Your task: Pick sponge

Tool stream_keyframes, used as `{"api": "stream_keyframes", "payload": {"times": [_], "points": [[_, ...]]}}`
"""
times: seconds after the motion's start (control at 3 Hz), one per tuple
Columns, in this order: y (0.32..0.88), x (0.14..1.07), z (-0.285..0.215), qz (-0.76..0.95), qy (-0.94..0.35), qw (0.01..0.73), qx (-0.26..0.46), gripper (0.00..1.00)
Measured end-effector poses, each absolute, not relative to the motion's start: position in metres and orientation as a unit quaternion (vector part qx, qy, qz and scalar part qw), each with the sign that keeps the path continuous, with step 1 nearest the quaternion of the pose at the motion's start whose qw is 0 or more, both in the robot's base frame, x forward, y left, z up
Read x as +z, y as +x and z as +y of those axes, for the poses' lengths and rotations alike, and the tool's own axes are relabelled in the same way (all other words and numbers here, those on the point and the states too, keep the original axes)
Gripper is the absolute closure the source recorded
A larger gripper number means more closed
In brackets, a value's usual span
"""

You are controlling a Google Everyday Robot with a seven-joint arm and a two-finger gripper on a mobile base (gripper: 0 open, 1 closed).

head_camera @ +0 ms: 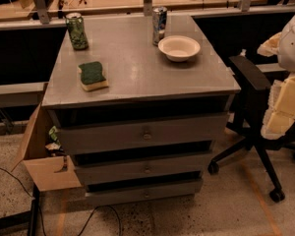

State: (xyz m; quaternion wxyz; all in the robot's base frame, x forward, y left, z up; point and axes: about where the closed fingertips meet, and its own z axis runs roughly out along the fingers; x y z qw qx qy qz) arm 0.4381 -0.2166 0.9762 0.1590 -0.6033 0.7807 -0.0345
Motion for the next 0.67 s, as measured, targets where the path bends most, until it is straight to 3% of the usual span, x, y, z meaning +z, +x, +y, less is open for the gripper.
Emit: {"api": "stream_keyframes", "payload": {"times": [0.67], "points": [[0.446,0.979,-0.197,0.734,-0.661,0.148,-0.053,0.0]]}}
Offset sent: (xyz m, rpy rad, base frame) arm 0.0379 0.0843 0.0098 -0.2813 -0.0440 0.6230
